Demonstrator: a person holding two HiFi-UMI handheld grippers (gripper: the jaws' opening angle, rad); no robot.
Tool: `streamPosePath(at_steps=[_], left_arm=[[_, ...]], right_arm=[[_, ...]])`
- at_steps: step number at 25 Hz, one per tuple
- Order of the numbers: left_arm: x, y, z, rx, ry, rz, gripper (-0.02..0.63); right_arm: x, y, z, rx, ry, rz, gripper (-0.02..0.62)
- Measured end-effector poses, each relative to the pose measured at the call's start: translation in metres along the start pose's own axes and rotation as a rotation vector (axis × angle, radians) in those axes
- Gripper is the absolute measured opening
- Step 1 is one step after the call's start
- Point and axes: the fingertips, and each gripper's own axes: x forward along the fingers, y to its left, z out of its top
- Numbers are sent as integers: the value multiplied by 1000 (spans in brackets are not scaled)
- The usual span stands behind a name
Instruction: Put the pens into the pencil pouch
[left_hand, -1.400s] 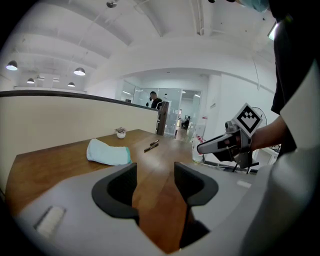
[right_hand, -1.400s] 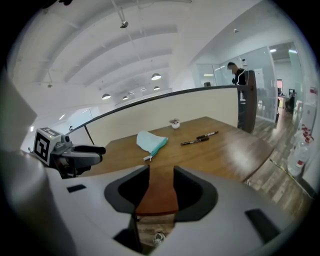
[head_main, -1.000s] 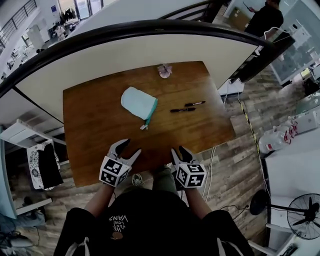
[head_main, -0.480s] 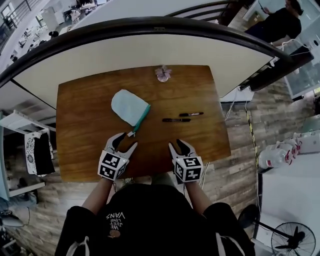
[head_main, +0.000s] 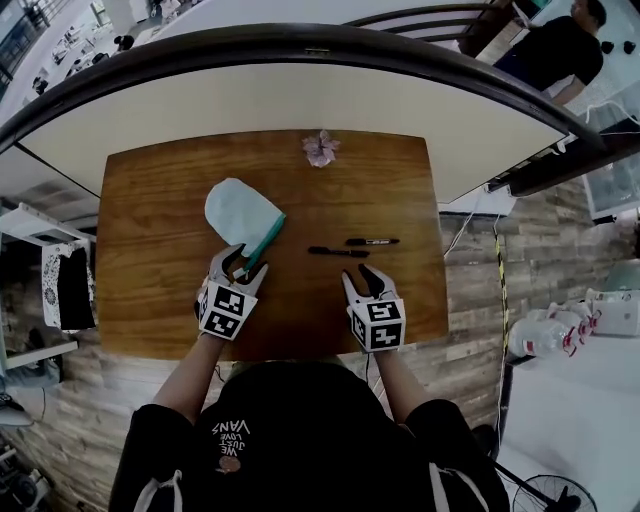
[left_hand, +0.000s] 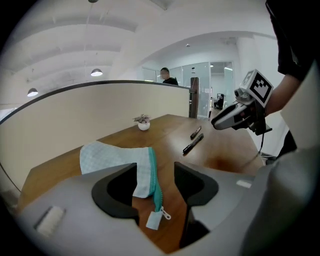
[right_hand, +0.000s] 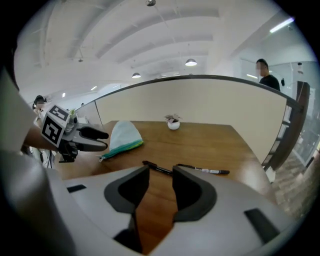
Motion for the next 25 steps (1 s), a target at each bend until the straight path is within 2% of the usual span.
streamPosePath(at_steps=[7,14,20,21,23,25], left_arm=[[27,3,-9,14,70,22,219],[45,7,-18,11,138,28,218],[52,10,-27,7,195,25,210],[52,10,-28,8,201,24,199],[51,11,-29,10,207,17,133],[49,11,-29,11,205,14,97]], right_arm=[[24,-33,-4,-165,68,28,120],[51,-41,-22,-449,182,119,120],[62,-42,-35,-497,260,193,120],[62,-42,-36,-497,266,197,120],[62,-40,-39,-497,282,213,118],[60,-36,-42,-506,290,229,93]])
